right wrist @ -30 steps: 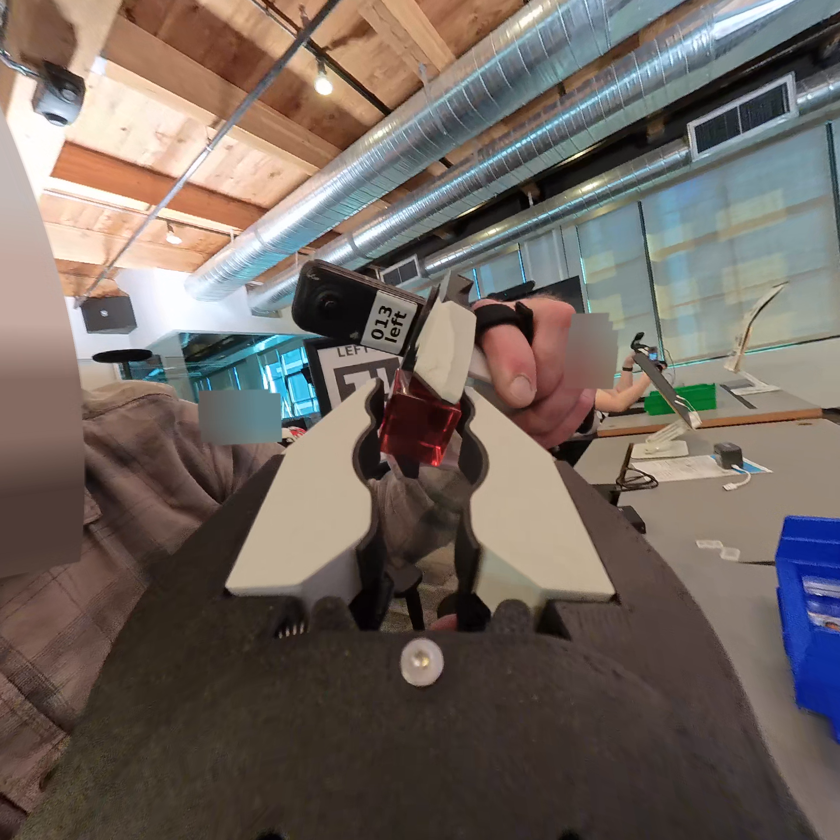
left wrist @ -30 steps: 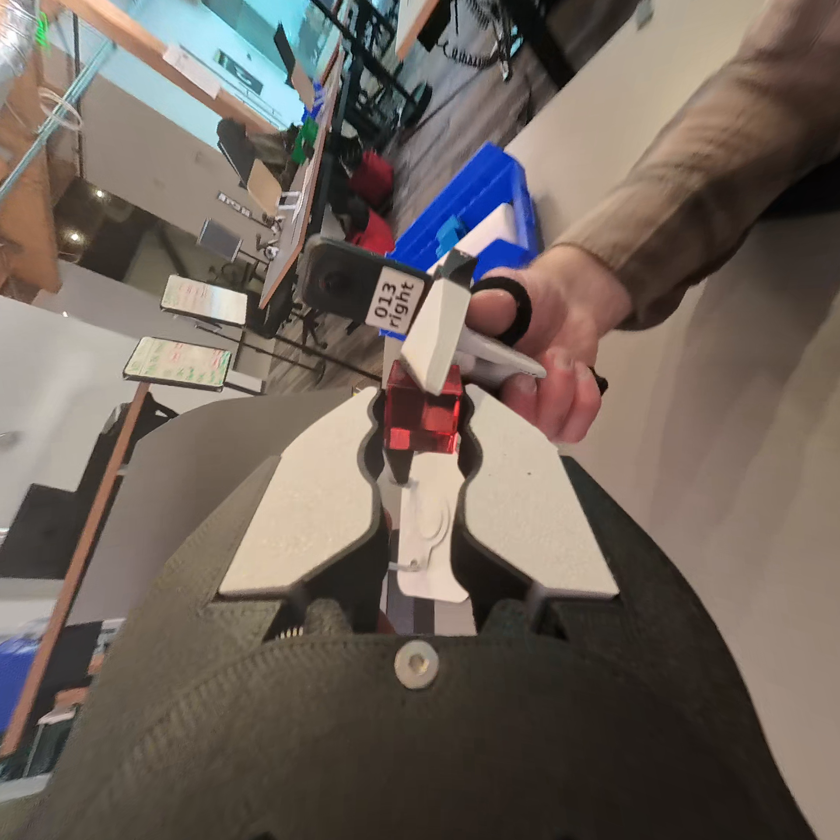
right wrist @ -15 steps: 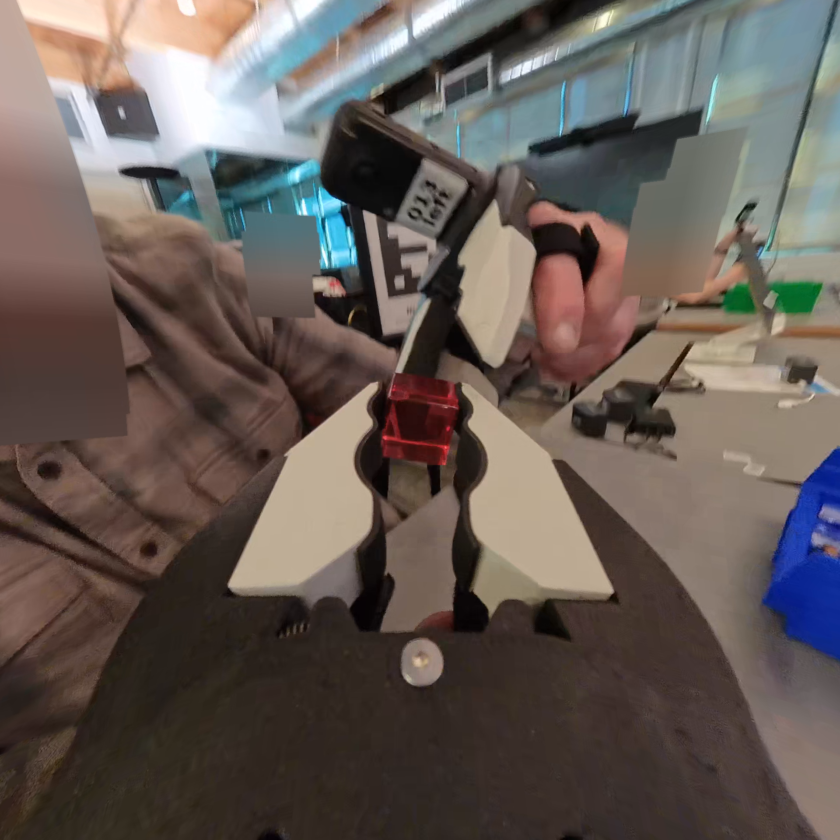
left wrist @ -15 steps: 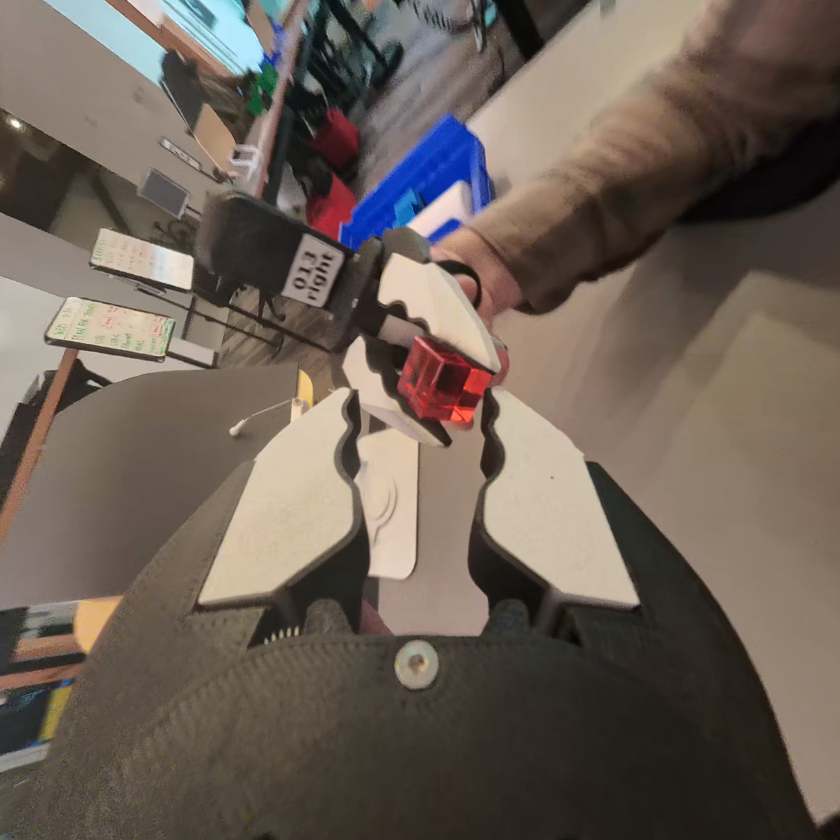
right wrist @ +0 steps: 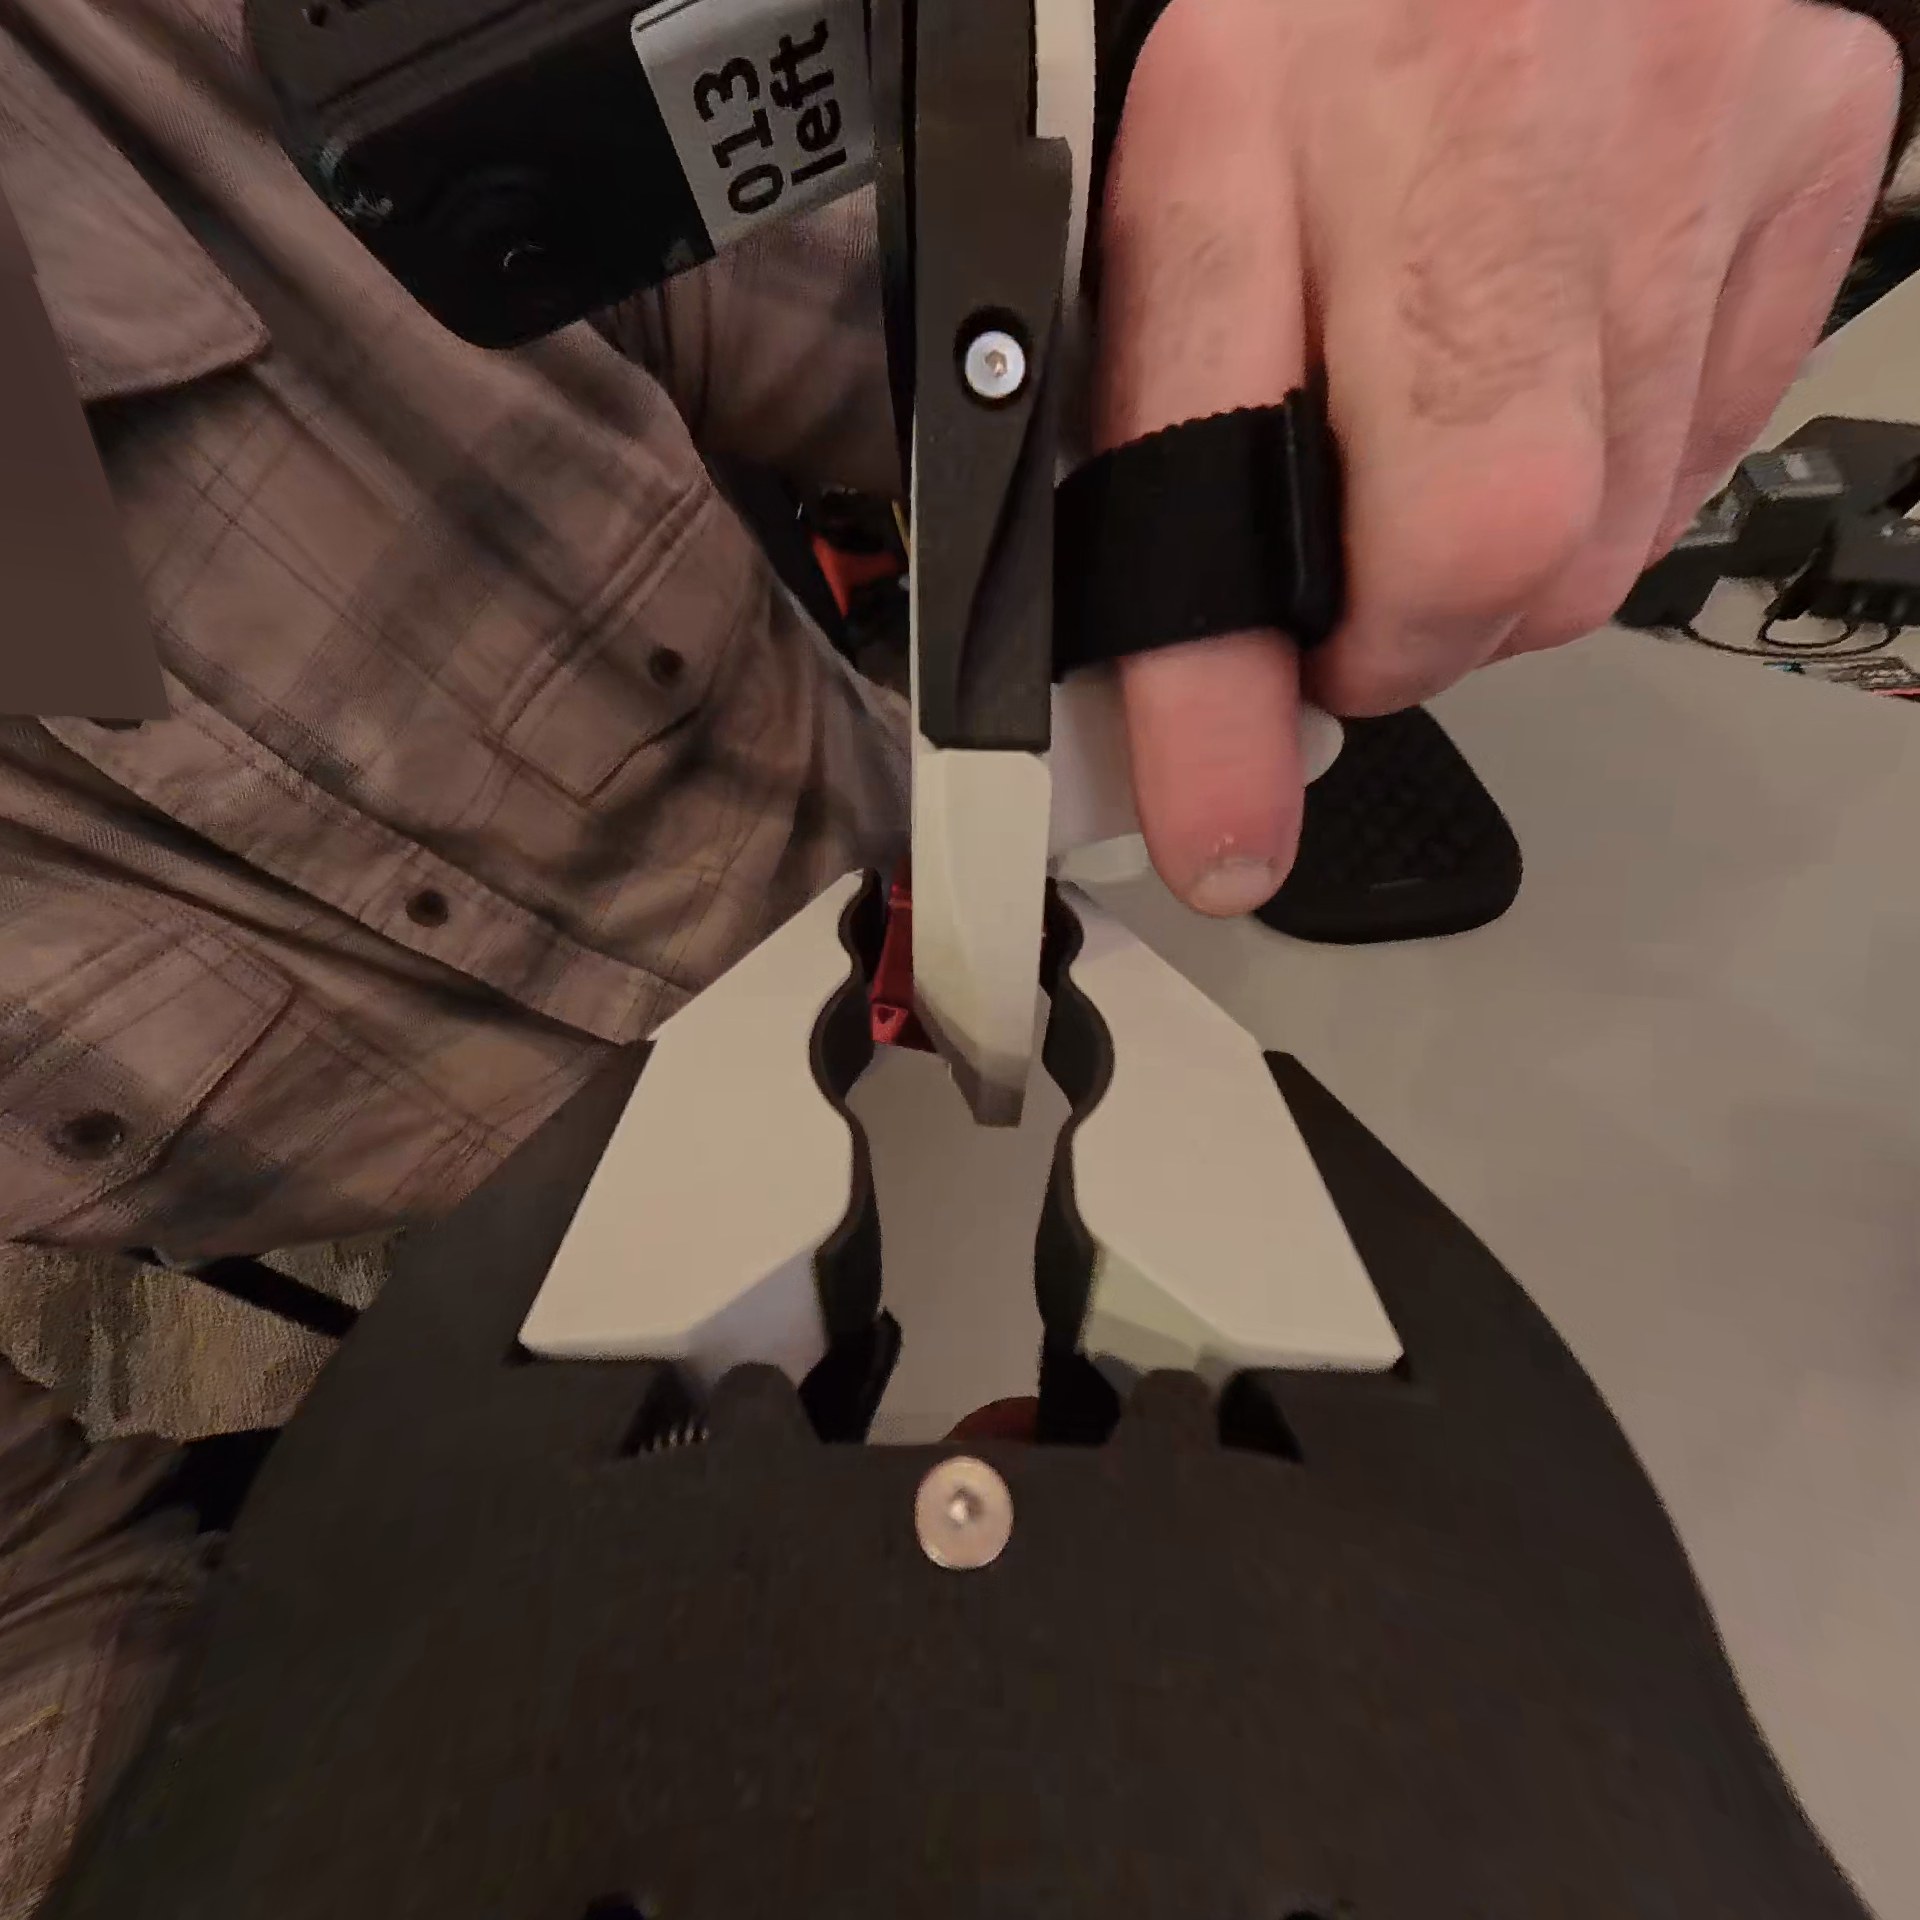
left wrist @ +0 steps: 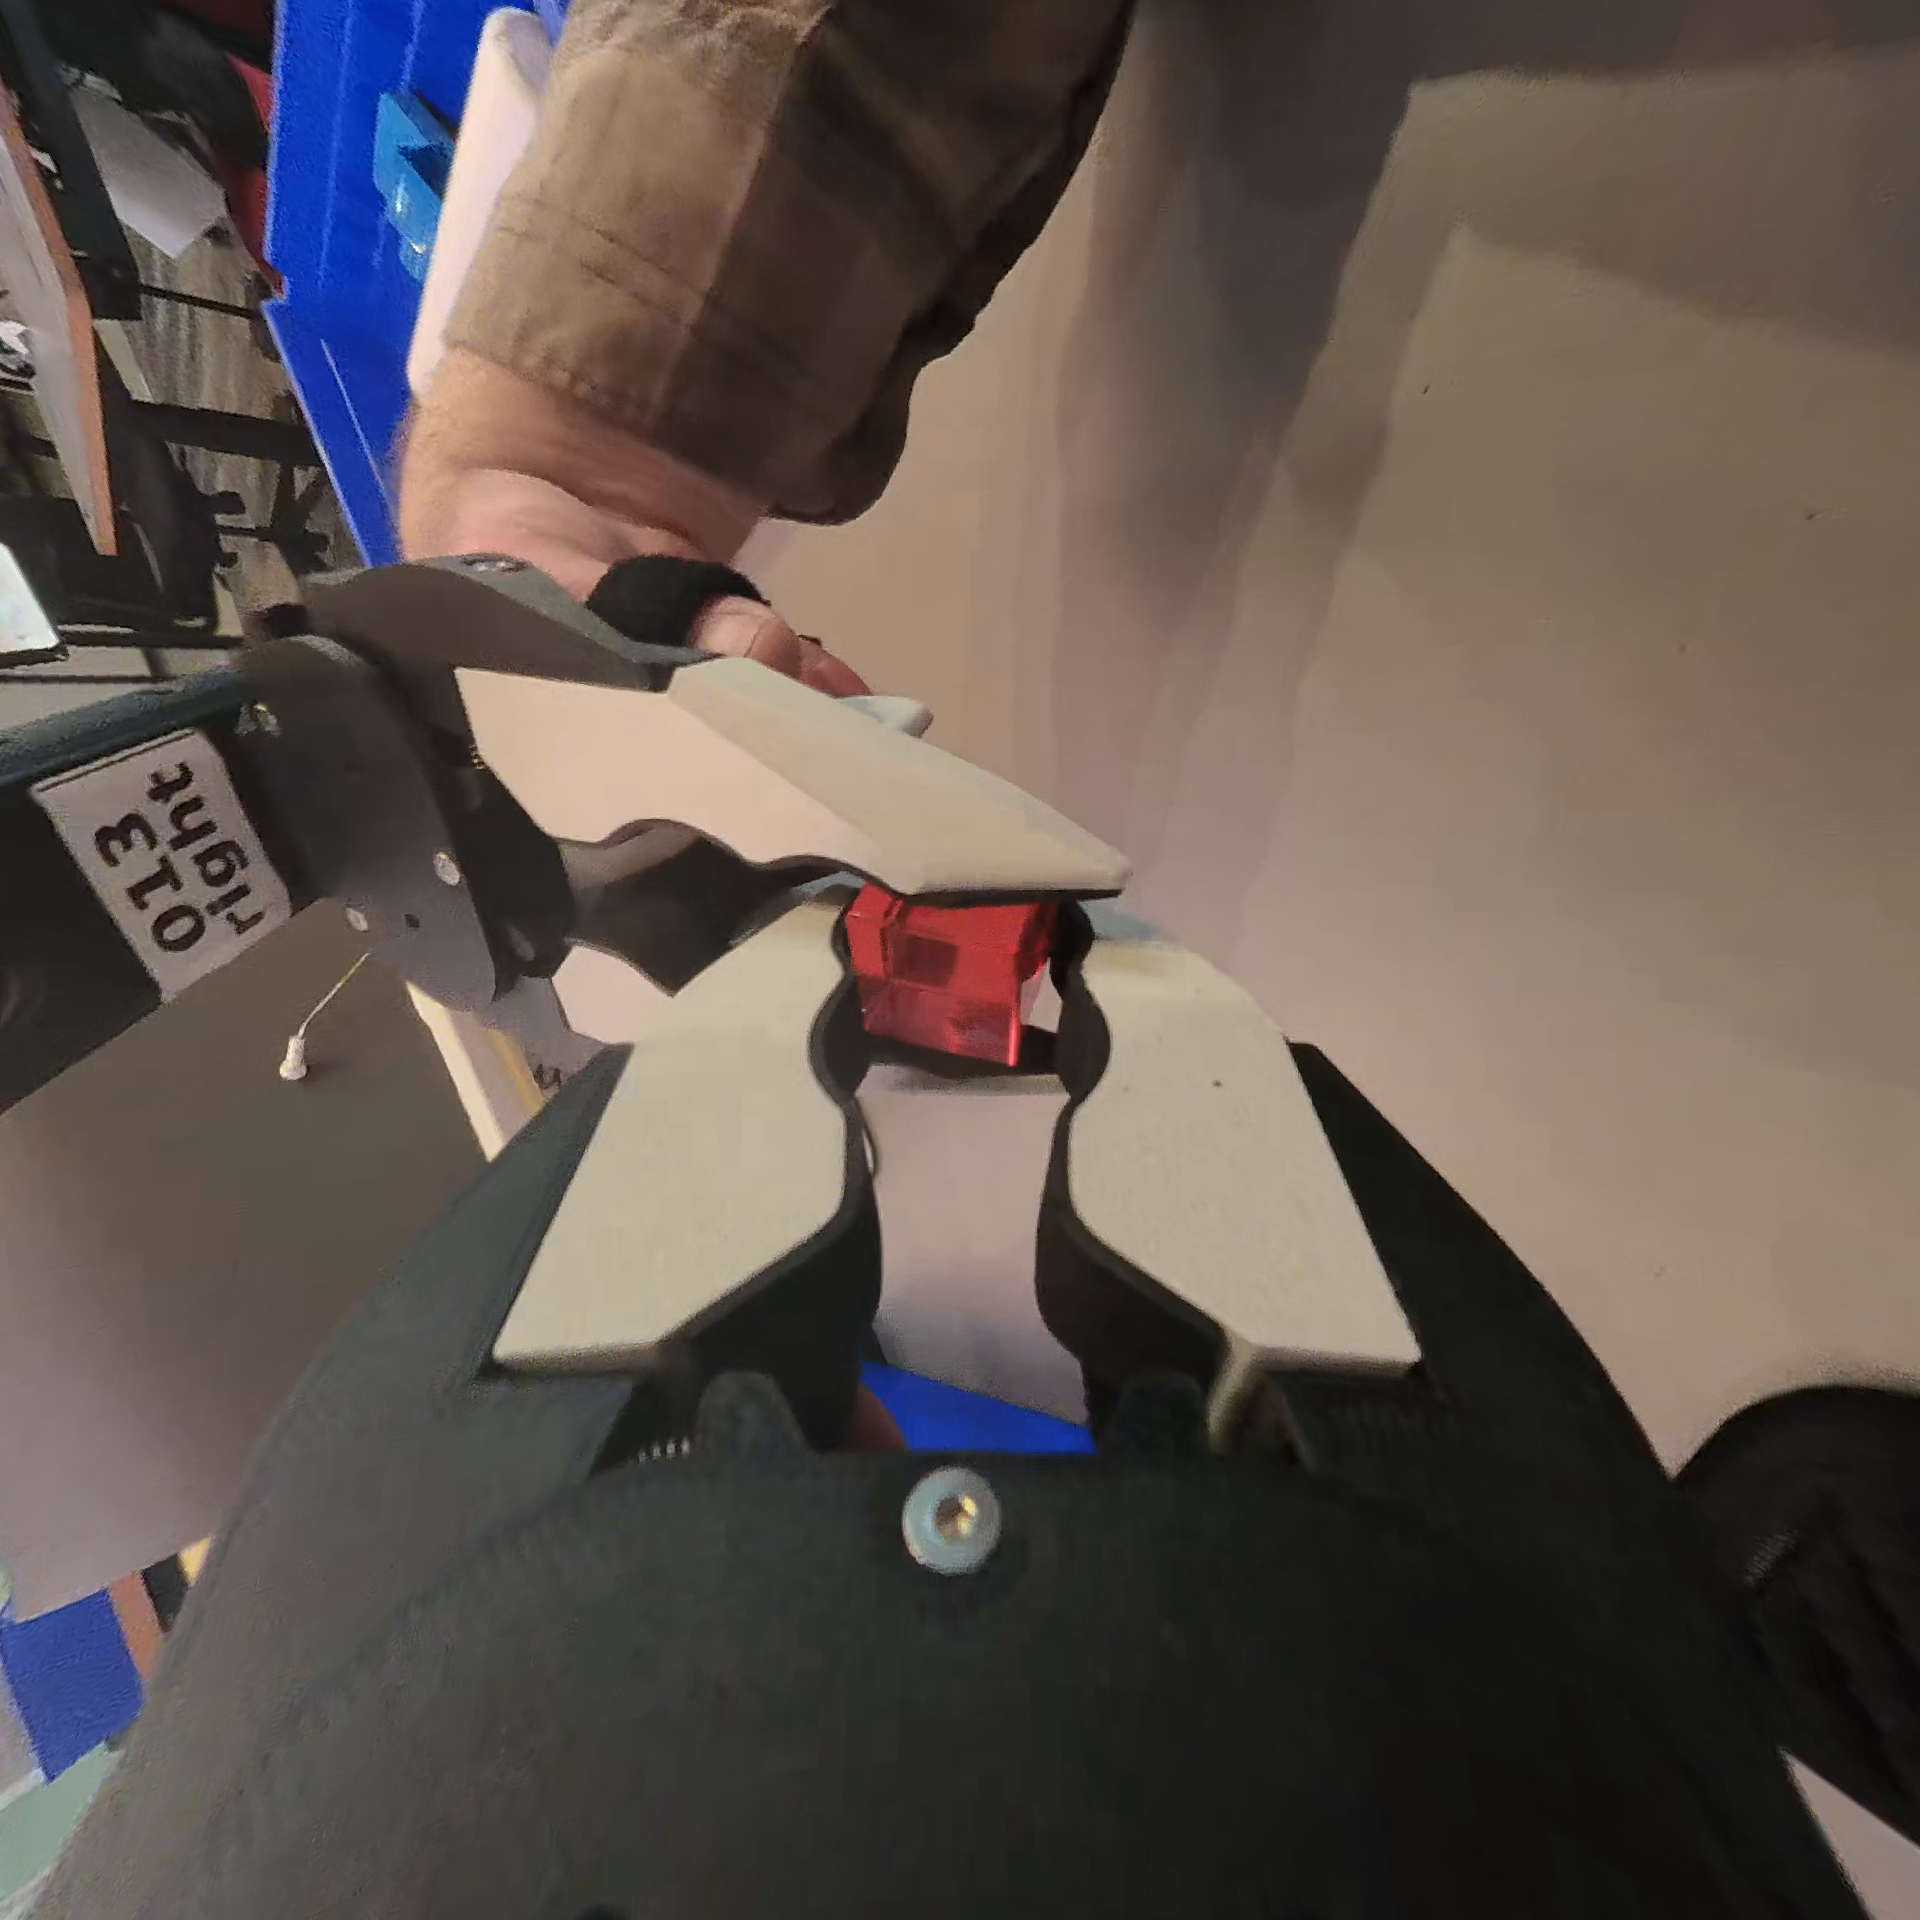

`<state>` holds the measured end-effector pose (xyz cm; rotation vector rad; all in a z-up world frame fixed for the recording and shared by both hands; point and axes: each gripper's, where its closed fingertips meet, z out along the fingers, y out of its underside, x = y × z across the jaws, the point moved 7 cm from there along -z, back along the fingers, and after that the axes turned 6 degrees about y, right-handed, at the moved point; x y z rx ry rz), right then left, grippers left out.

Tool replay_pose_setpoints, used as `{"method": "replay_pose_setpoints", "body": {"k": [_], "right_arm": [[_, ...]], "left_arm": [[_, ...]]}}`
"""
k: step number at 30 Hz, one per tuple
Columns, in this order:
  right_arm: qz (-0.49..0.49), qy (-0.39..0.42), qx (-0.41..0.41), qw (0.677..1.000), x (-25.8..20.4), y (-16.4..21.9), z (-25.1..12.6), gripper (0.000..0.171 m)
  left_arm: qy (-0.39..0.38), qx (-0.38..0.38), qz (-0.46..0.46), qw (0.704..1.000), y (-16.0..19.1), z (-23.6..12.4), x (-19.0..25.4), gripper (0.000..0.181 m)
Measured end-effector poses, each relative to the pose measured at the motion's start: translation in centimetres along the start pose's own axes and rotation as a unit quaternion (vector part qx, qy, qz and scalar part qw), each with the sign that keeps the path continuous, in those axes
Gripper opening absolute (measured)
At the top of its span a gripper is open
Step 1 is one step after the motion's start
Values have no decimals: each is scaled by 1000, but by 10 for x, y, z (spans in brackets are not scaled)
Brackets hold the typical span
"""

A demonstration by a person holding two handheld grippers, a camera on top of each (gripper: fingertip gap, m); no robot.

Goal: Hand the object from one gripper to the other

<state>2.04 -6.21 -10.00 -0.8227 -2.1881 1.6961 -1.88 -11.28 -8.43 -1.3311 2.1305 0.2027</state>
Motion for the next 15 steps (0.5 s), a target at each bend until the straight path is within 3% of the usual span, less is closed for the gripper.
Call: {"method": "replay_pose_setpoints", "body": {"k": [7, 15], "right_arm": [[9, 31, -1, 999, 7, 2, -4, 27], [9, 176, 87, 980, 35, -15, -30, 46]], "left_arm": [[-46, -12, -27, 999, 7, 6, -1, 30], [-193, -64, -109, 973, 37, -4, -20, 30]]}}
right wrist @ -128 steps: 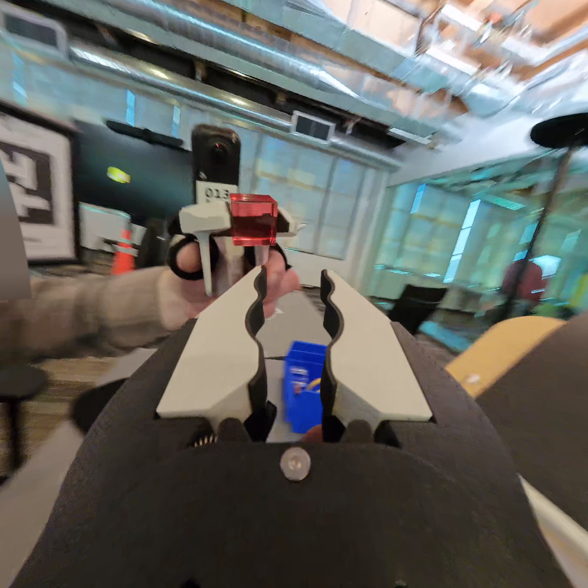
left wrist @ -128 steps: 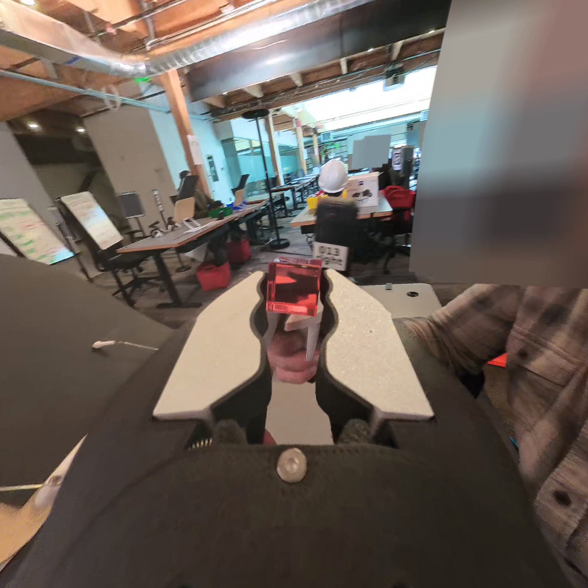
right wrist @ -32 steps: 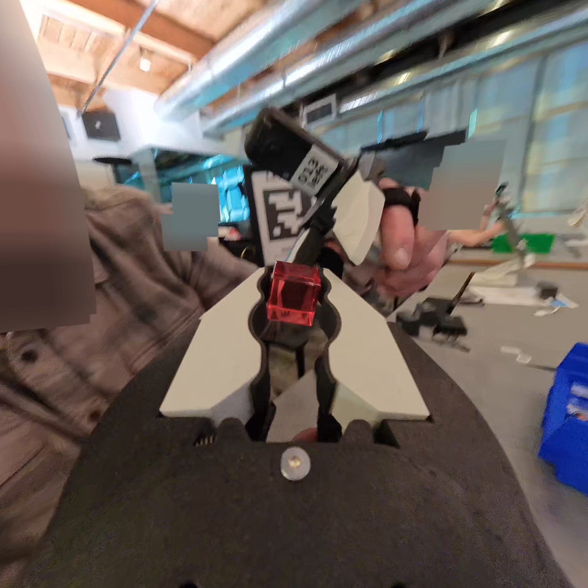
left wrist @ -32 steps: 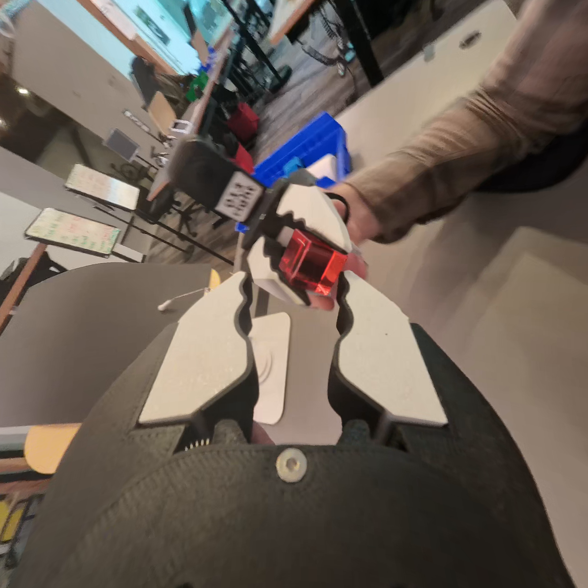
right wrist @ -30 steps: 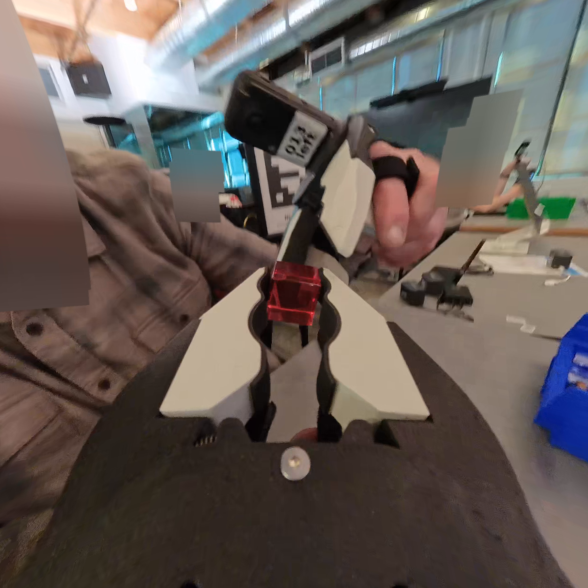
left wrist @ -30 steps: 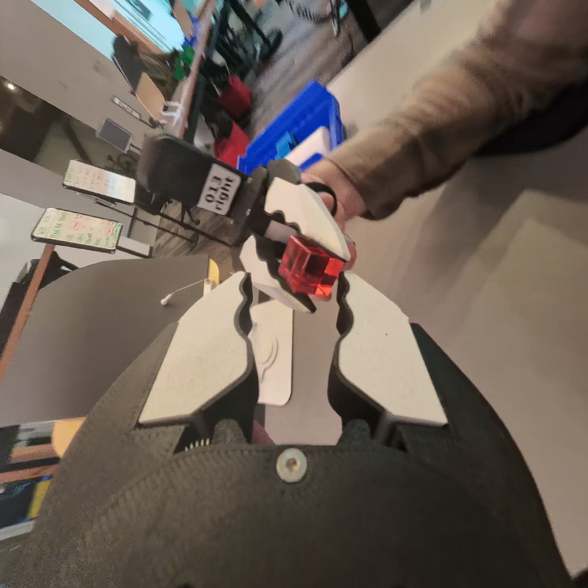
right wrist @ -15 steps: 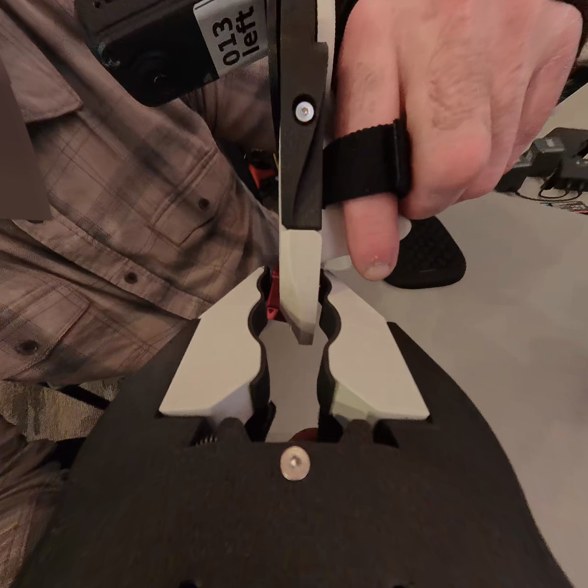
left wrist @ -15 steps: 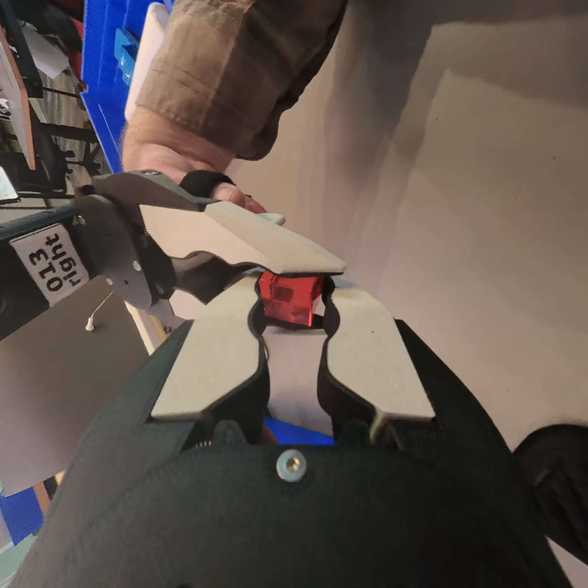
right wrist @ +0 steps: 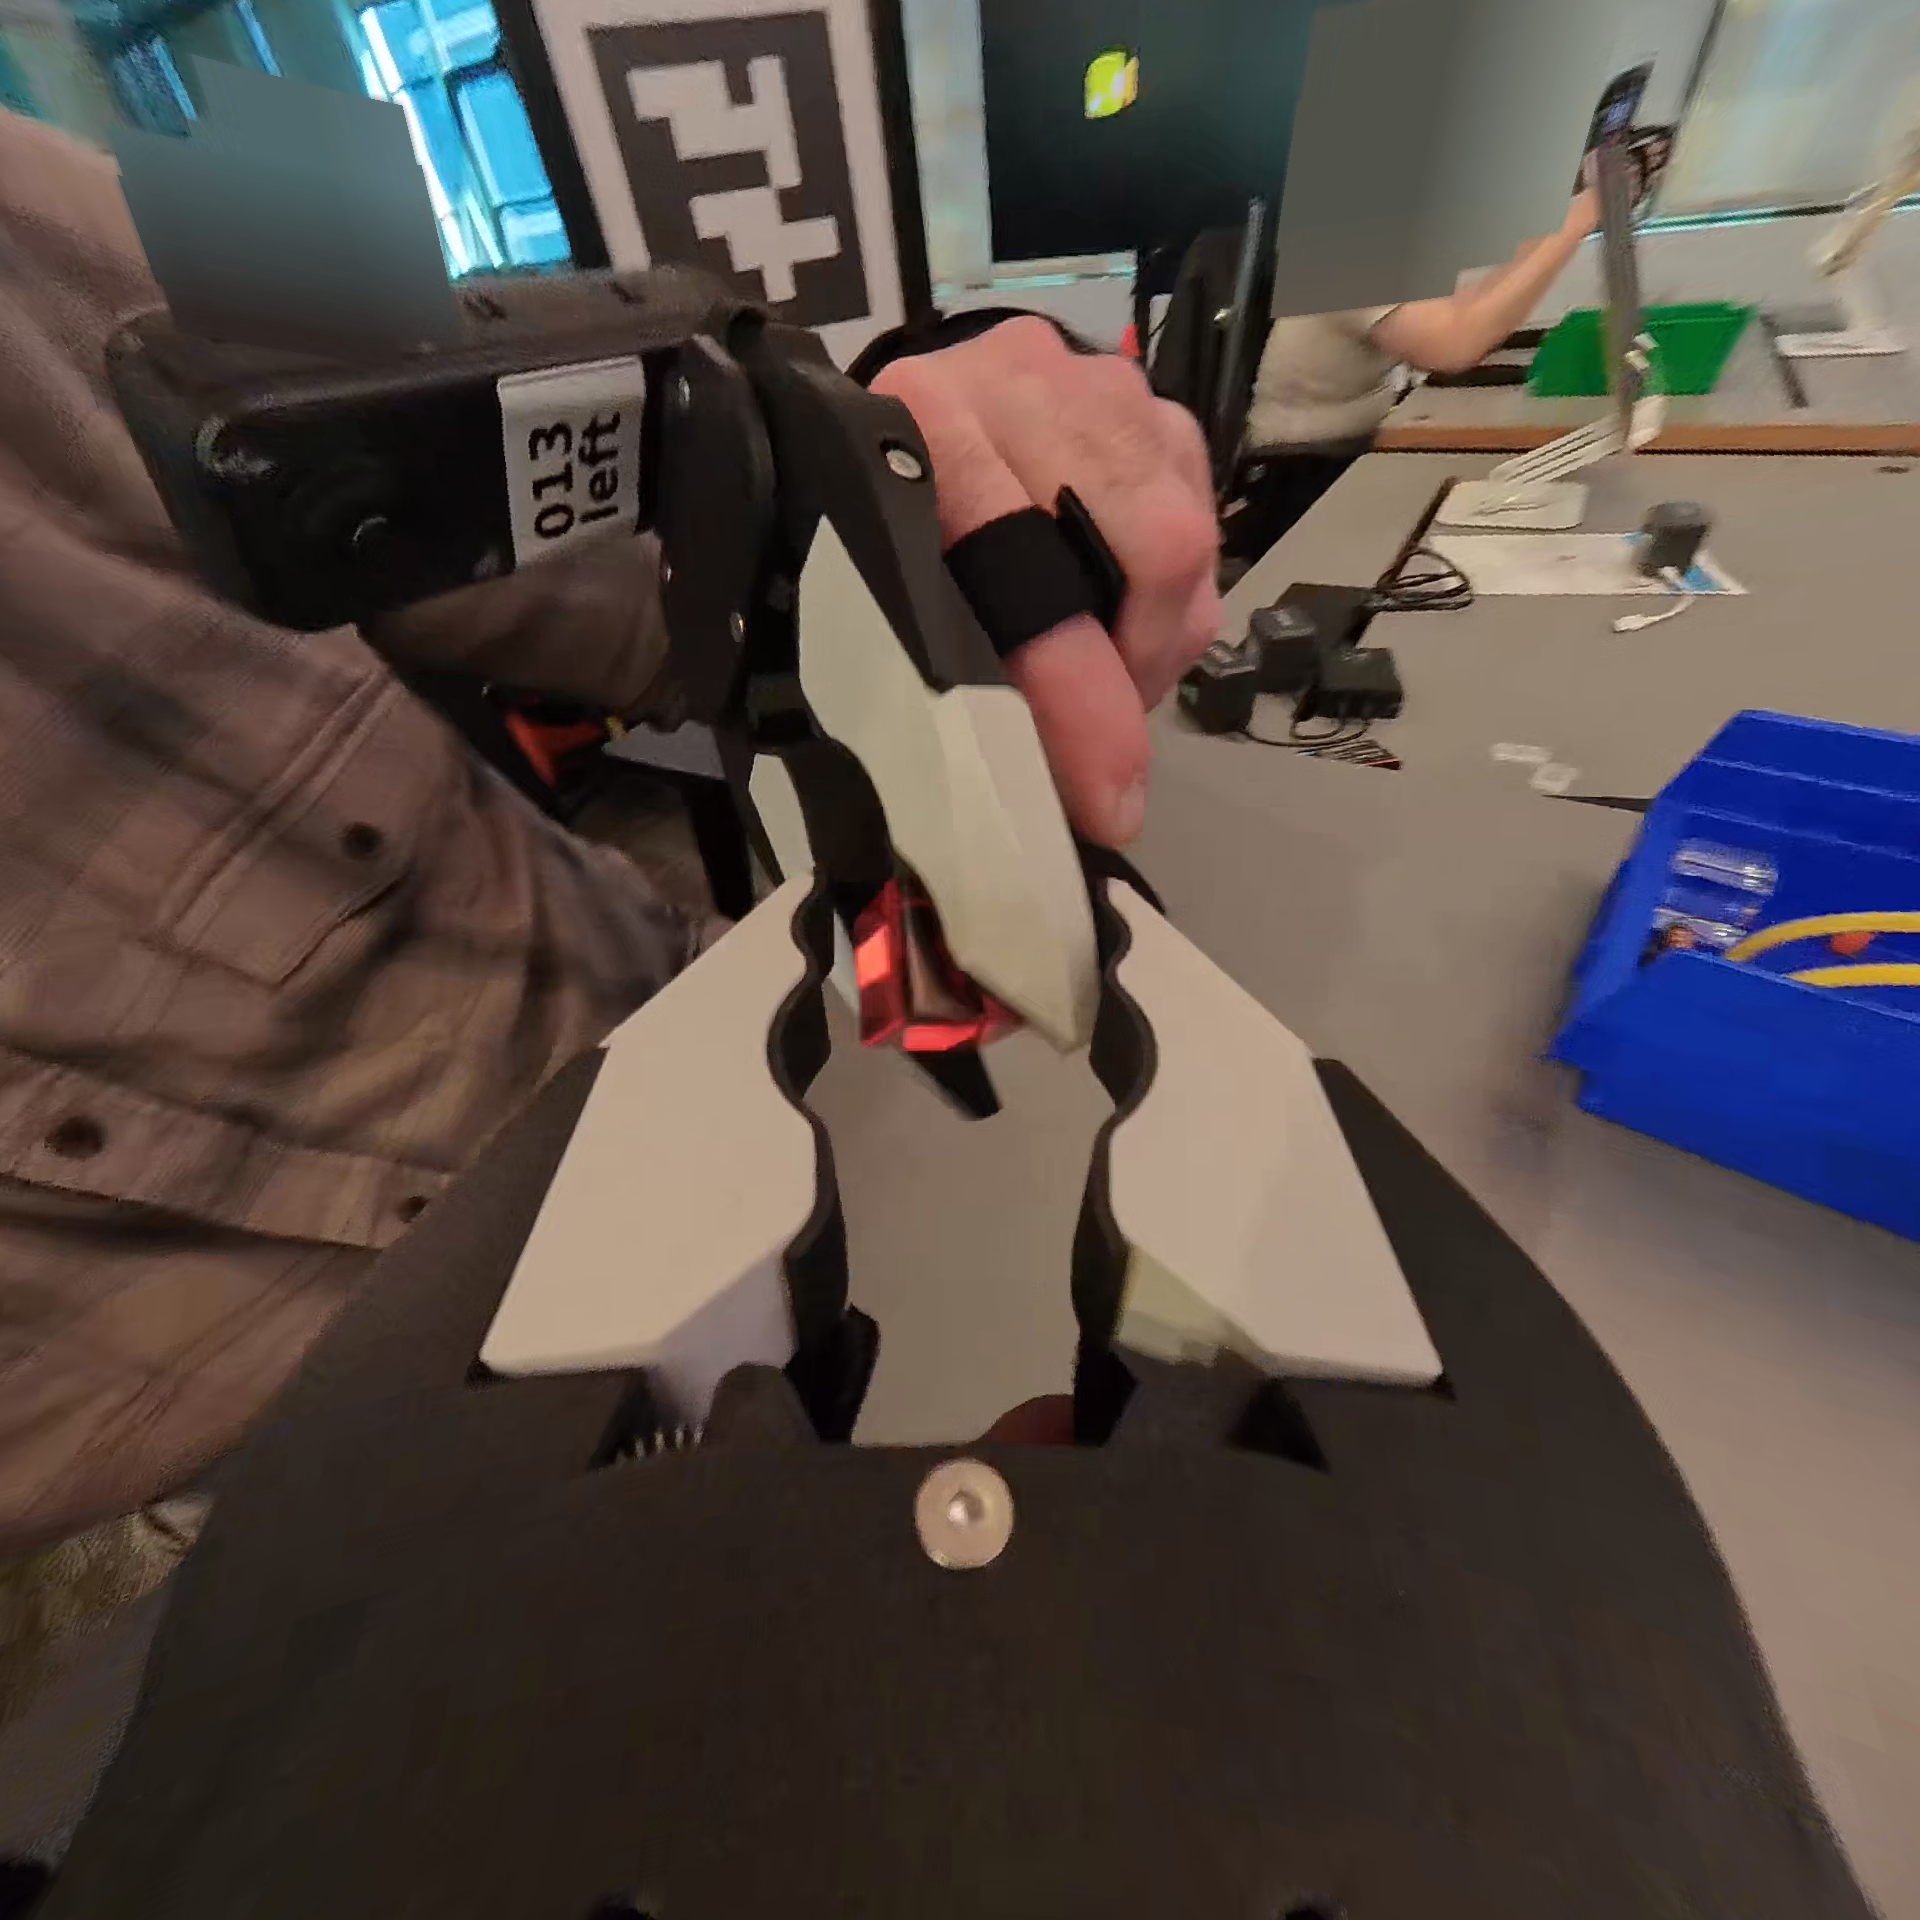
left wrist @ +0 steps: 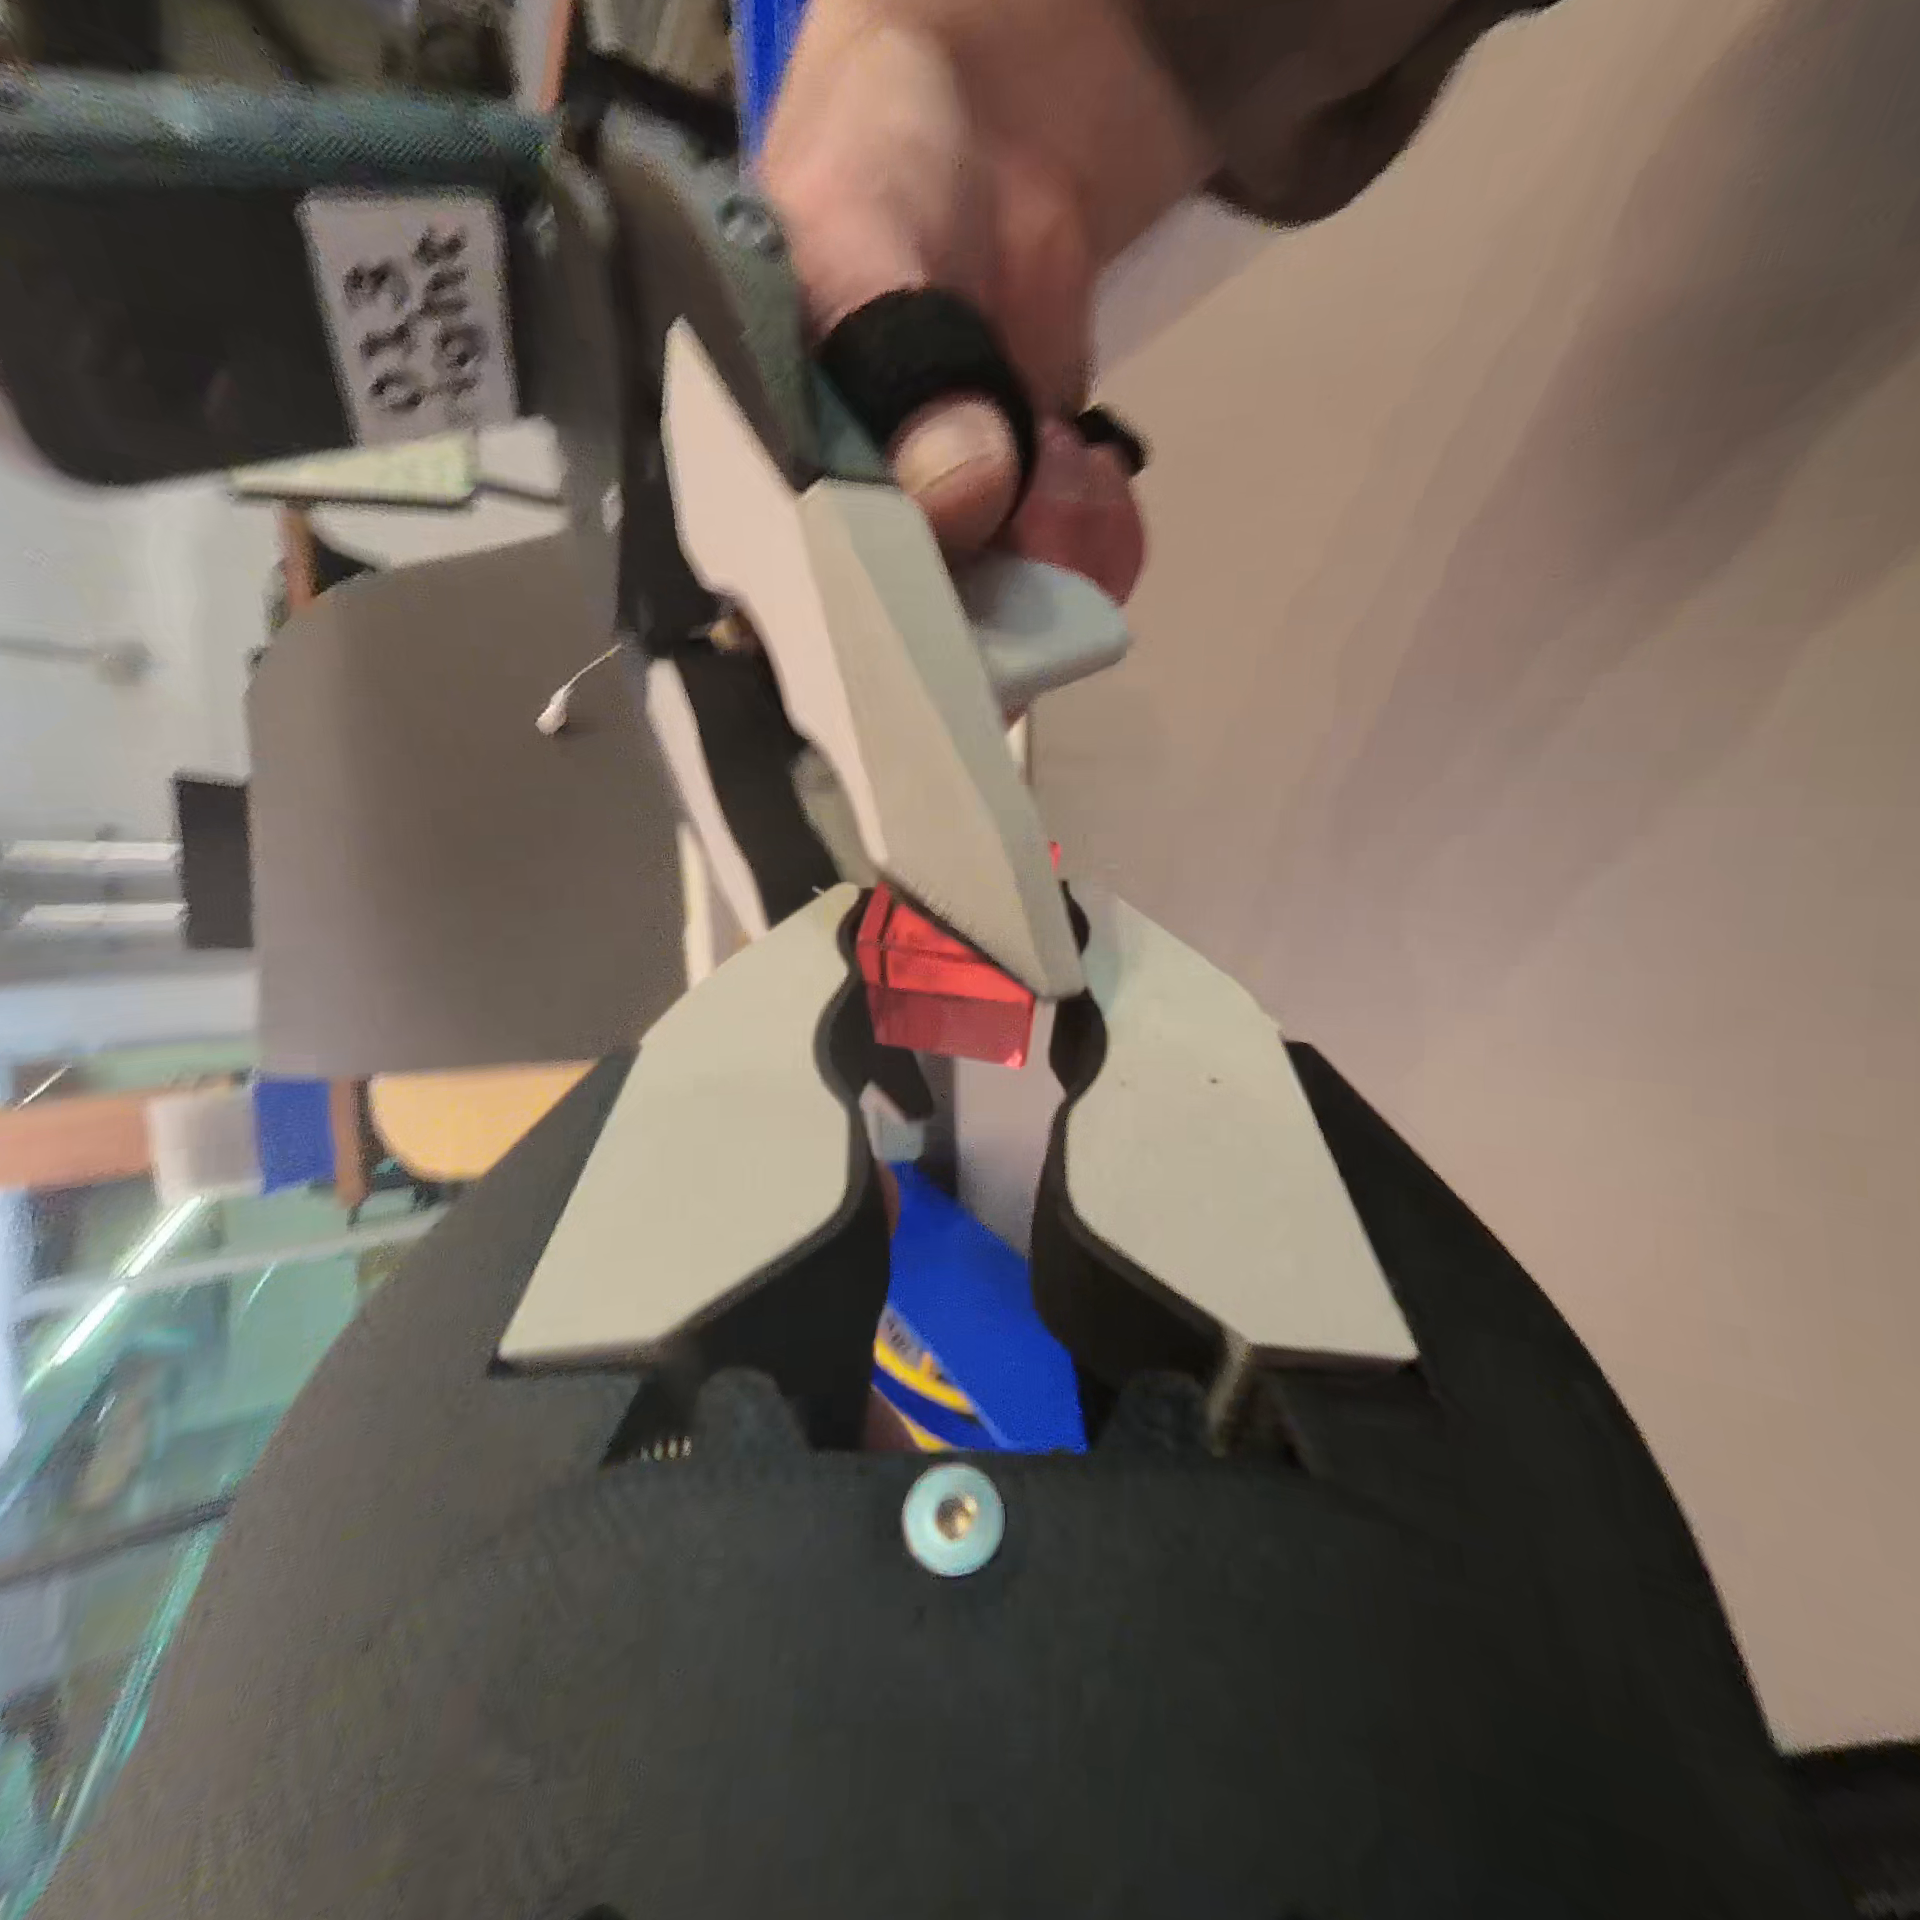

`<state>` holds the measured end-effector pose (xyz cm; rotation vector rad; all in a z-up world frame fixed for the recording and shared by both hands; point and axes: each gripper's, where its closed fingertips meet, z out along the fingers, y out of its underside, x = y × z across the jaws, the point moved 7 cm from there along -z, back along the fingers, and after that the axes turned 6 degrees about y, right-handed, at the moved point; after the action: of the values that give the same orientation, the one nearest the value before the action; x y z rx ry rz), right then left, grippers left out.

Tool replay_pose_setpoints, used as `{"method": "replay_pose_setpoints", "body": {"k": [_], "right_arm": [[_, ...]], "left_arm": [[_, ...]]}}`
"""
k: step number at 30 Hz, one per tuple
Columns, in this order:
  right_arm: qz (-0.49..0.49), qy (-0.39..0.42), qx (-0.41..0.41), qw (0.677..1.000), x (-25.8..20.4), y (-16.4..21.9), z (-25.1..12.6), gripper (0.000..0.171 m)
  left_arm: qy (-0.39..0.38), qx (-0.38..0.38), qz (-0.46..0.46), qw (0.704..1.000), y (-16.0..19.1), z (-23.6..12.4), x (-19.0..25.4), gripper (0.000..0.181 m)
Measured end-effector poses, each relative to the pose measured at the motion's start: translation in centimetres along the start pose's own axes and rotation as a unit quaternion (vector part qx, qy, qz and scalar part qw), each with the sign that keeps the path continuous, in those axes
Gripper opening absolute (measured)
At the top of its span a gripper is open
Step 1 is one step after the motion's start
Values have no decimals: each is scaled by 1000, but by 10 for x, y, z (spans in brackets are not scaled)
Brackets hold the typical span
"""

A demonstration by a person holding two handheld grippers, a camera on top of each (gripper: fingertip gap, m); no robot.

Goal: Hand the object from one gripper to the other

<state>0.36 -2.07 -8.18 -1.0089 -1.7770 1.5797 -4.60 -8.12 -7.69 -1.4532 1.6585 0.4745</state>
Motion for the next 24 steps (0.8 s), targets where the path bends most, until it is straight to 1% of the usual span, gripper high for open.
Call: {"method": "replay_pose_setpoints", "body": {"k": [1, 3, 6, 10, 12, 13, 14, 15, 19, 22, 24], "right_arm": [[0, 15, 7, 1000, 4, -1, -3, 50], [1, 33, 16, 999, 10, -2, -7, 50], [3, 33, 19, 999, 13, 1, -12, 46], [24, -3, 40, 999, 11, 2, -15, 46], [33, -24, 56, 998, 10, 1, -16, 37], [36, -38, 64, 997, 8, 0, -16, 33], [38, -50, 71, 995, 7, 0, -15, 25], [41, -53, 80, 995, 7, -1, -15, 24], [52, -59, 94, 993, 9, -1, -12, 23], [39, -39, 85, 995, 11, 0, -11, 23], [26, -25, 77, 996, 11, 1, -11, 23]], "left_arm": [[-22, -10, -2, 1000, 4, 0, -3, 30], [-57, -19, -4, 998, 7, 1, -6, 30], [-86, -18, 14, 996, 7, 3, -5, 30], [-117, 34, 12, 993, 3, -3, -6, 30], [-133, 38, 17, 990, 3, -6, -7, 30], [-137, 45, 21, 989, 2, -7, -7, 30], [-137, 48, 16, 989, 2, -7, -7, 30], [-140, 51, 12, 989, 3, -8, -8, 30], [-145, 56, 14, 988, 6, -11, -9, 30], [-150, 45, 15, 988, 9, -9, -8, 30], [-134, 47, -2, 990, 11, -9, -7, 32]]}}
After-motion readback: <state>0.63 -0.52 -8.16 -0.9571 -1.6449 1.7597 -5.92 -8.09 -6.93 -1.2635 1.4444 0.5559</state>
